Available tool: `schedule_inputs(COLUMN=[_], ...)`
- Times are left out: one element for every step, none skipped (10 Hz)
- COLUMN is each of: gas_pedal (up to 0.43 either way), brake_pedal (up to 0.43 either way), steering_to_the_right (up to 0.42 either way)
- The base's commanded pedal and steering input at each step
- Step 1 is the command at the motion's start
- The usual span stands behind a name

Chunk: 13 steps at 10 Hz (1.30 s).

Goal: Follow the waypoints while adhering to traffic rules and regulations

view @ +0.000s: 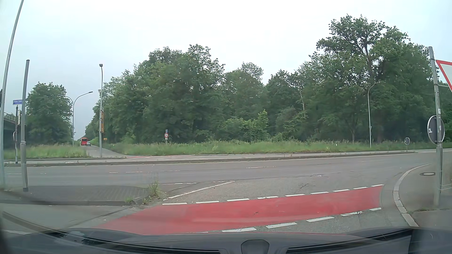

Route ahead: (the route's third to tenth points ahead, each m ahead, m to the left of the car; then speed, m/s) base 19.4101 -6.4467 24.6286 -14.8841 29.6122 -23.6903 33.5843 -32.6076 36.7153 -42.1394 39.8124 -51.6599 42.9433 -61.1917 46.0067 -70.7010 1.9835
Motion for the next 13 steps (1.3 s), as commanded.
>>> schedule_inputs(gas_pedal=[0.0, 0.0, 0.0, 0.0, 0.0, 0.0, 0.0, 0.0, 0.0, 0.0, 0.0, 0.0, 0.008], brake_pedal=[0.177, 0.183, 0.183, 0.183, 0.183, 0.183, 0.177, 0.152, 0.043, 0.0, 0.0, 0.0, 0.0], steering_to_the_right=[0.244, 0.241, 0.238, 0.234, 0.226, 0.219, 0.217, 0.217, 0.217, 0.216, 0.216, 0.216, 0.216])
